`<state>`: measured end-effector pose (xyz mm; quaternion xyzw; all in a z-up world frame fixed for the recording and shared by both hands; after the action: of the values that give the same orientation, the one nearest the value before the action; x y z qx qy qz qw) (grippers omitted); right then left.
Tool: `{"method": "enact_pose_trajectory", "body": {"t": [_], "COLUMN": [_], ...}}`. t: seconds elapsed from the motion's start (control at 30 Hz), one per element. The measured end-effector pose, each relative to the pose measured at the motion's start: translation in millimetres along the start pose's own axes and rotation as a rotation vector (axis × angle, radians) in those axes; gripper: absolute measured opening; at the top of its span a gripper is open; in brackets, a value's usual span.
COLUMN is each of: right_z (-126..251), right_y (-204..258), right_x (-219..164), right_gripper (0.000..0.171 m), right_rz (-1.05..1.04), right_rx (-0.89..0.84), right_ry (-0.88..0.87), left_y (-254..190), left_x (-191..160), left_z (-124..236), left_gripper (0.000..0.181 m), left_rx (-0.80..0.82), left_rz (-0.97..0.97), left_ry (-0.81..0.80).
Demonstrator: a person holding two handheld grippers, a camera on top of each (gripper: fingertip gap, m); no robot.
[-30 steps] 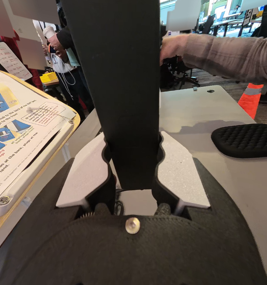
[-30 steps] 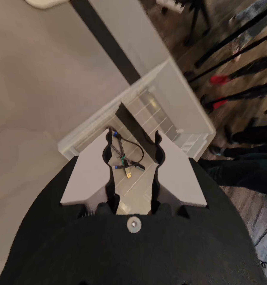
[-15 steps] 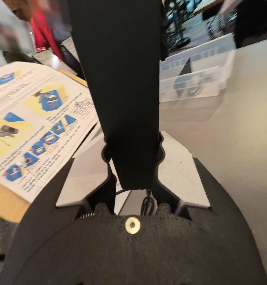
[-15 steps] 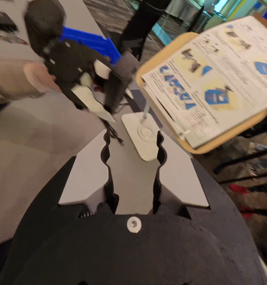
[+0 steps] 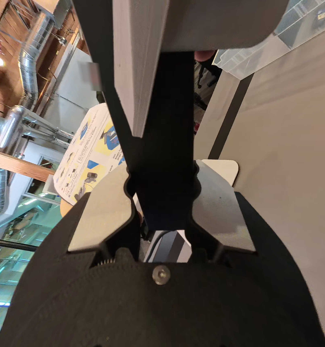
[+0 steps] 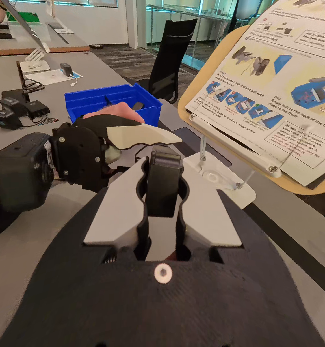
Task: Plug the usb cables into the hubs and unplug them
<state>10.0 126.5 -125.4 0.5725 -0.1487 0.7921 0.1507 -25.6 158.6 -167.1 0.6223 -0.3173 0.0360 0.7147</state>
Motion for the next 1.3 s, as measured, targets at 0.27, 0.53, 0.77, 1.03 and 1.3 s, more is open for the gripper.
{"method": "enact_pose_trajectory", "body": {"t": [0.27, 0.53, 0.77, 1.03, 1.3], "right_z": [12.1, 69.0, 151.9, 246.1, 318.9], "right_y": [-0.4, -33.4, -67.6, -103.2, -155.5], "right_x": [-1.7, 24.3, 64.3, 109.2, 121.2], "right_gripper": [0.022, 0.022, 0.022, 0.022, 0.022], "right_rz": [0.062, 0.149, 0.276, 0.393, 0.520], "right_rx": [-0.047, -0.250, -0.485, -0.766, -1.083], "right_ry": [-0.034, -0.094, -0.117, -0.120, 0.047], "left_y": [-3.9, 3.9, 30.2, 39.0, 40.9], "left_x": [11.4, 22.5, 21.7, 15.9, 8.1], "left_z": [-1.7, 4.9, 14.1, 15.2, 12.8], "left_gripper": [0.058, 0.070, 0.057, 0.055, 0.054], "left_rx": [0.052, -0.004, 0.075, 0.092, 0.087], "left_rz": [-0.041, 0.081, 0.118, 0.151, 0.195], "left_ry": [-0.045, -0.088, -0.144, -0.139, -0.132]}}
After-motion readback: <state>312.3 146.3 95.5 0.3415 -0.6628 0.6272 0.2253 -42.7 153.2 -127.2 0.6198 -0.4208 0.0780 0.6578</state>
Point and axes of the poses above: each gripper's, where its closed fingertips meet, z back along the fingers, x out of its top, y = z × x across the jaws, the point moved 2 cm from there along z, back along the fingers, and after that the axes turned 3 degrees about x, right-handed, at the moved point
